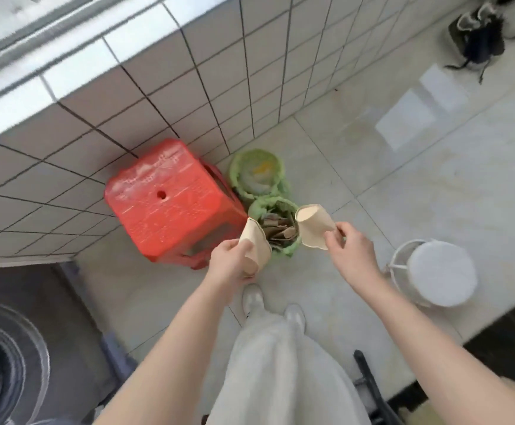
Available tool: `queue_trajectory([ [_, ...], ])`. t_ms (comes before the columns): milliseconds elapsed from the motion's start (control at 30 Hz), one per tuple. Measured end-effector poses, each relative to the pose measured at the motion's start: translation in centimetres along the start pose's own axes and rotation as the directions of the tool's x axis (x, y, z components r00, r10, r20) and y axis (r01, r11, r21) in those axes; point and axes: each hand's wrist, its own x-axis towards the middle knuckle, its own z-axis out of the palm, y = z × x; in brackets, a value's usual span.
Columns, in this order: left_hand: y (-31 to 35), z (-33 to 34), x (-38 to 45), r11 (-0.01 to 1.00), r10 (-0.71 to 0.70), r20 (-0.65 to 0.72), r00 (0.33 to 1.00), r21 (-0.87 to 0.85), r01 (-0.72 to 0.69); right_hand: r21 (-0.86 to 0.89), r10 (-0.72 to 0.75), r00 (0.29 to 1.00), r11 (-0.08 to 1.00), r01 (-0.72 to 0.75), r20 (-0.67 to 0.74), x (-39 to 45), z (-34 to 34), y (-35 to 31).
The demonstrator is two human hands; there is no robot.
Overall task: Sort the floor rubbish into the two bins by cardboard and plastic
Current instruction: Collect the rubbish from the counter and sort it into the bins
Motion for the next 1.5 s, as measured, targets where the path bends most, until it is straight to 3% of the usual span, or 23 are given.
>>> queue_trajectory([
  [200,-2.3,3.8,12.5,0.975,-0.219,0.07,0.973,-0.003,0.22,-0.051,0.091,0.995,0.995,-0.089,0.048,7.5,6.9,5.6],
  [300,-4.2,5.0,18.3,0.933,-0.345,0.114,0.932,-0.067,0.353,-0.112,0.064,0.994,0.992,-0.054,0.092,11.3,10.3,8.0],
  [433,-6.9,6.9,24.6,0.909,-0.406,0.097,0.909,-0.058,0.412,-0.176,0.025,0.991,0.984,-0.002,0.129,16.6,14.3,10.6],
  [533,-8.3,8.2,28.2,0.949,-0.308,0.024,0.951,0.074,0.305,-0.226,-0.004,0.992,0.974,0.032,0.125,19.9,16.7,11.9],
  [633,-7.8,9.0,30.9,0.95,0.004,-0.022,1.0,0.311,0.003,-0.279,0.001,0.992,0.96,0.035,0.128,22.6,18.5,12.5],
  [767,-4.9,9.7,34.6,0.747,0.368,0.0,0.93,0.595,-0.296,-0.36,0.023,0.991,0.933,0.026,0.13,25.7,21.1,13.4],
  [833,-3.5,10.1,36.4,0.658,0.456,0.031,0.89,0.661,-0.36,-0.395,0.032,0.991,0.919,0.022,0.13,27.1,22.2,13.6],
  [933,-2.1,11.1,38.9,0.616,0.436,0.049,0.898,0.712,-0.338,-0.446,0.053,0.98,0.894,0.038,0.191,28.3,23.9,13.9],
  [1033,-1.9,11.9,39.8,0.541,0.423,0.106,0.9,0.767,-0.344,-0.481,0.092,0.934,0.872,0.092,0.346,28.4,25.0,14.2],
  [1100,-2.4,12.2,39.7,0.379,0.467,0.225,0.855,0.823,-0.423,-0.48,0.12,0.908,0.872,0.098,0.402,28.2,25.2,14.5],
  [1200,-3.4,12.6,39.5,0.067,0.543,0.41,0.733,0.848,-0.525,-0.467,0.127,0.903,0.88,0.088,0.41,27.7,24.9,15.1],
  [1300,-4.6,12.7,39.4,-0.115,0.532,0.486,0.693,0.853,-0.509,-0.468,0.125,0.896,0.878,0.1,0.426,27.1,24.3,15.9],
  [1400,-5.6,12.4,39.3,-0.176,0.466,0.504,0.727,0.858,-0.482,-0.457,0.125,0.895,0.885,0.095,0.428,26.6,23.8,16.8],
  [1500,-6.2,11.9,39.4,-0.117,0.39,0.471,0.792,0.878,-0.465,-0.441,0.12,0.892,0.892,0.096,0.435,26.2,23.4,17.2],
])
